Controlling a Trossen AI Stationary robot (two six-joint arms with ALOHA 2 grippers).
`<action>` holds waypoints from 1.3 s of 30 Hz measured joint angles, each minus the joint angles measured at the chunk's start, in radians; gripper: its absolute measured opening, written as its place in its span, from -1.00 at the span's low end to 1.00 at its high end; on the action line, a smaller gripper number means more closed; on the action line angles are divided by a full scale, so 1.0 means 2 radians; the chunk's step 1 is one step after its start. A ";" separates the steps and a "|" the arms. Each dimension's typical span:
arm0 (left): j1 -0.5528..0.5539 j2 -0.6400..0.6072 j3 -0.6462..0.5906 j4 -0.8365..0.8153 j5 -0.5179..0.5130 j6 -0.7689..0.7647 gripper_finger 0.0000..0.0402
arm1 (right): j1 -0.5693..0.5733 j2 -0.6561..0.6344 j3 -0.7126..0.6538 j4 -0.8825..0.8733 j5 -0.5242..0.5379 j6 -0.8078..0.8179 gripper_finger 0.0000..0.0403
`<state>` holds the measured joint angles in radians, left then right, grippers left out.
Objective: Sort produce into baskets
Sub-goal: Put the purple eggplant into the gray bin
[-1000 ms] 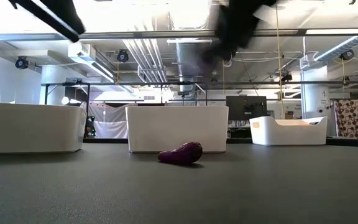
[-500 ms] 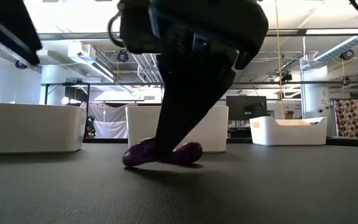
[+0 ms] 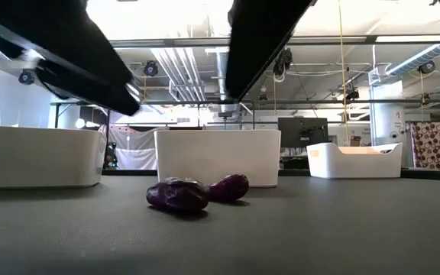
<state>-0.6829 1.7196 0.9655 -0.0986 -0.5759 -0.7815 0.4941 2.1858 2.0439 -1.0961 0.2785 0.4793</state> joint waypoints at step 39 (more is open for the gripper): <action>0.090 0.128 0.021 0.077 0.107 0.180 0.15 | 0.054 -0.163 -0.007 -0.236 0.098 0.228 0.16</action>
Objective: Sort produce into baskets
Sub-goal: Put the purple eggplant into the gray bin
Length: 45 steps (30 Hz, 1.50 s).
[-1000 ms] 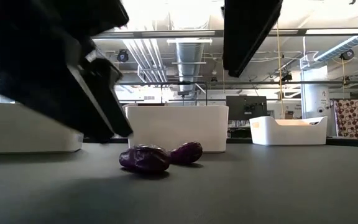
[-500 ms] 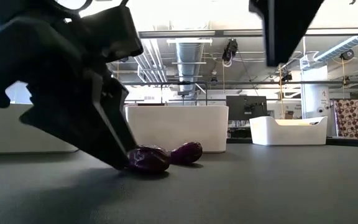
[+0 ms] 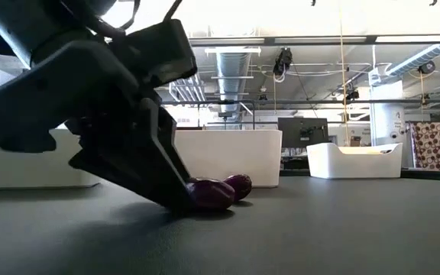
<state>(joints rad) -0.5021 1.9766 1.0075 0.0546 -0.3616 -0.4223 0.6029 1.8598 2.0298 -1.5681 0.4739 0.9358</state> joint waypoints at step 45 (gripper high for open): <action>0.085 -0.449 -0.198 -0.551 -0.051 -0.466 -0.56 | -0.017 -0.058 -0.183 0.139 -0.005 0.070 0.13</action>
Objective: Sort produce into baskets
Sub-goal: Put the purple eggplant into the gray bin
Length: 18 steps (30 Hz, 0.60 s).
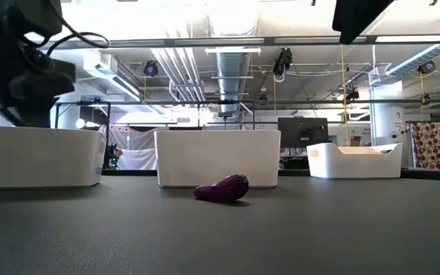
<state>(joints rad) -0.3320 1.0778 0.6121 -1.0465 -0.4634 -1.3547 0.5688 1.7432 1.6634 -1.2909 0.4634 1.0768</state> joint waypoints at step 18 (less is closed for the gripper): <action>-0.089 0.104 0.153 0.303 -0.093 0.331 0.28 | 0.000 0.000 0.032 0.002 -0.019 -0.019 0.13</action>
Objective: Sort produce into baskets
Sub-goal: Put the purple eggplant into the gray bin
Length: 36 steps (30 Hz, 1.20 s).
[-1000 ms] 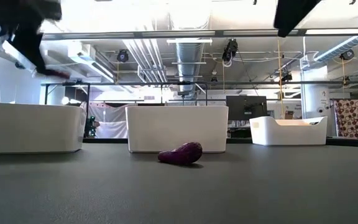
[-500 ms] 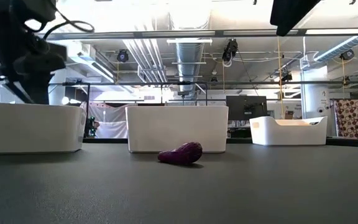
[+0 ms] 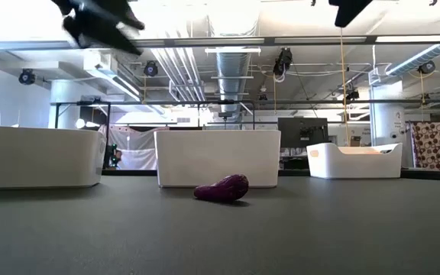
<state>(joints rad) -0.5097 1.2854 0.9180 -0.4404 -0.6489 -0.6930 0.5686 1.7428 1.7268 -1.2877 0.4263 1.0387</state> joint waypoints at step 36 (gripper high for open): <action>0.058 0.362 0.148 0.093 0.132 0.090 -0.78 | -0.015 0.000 0.009 -0.008 -0.069 -0.036 0.13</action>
<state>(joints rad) -0.3935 2.0089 1.2138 -0.2546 -0.3842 -0.5139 0.5386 1.7428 1.7447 -1.3029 0.2882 0.9665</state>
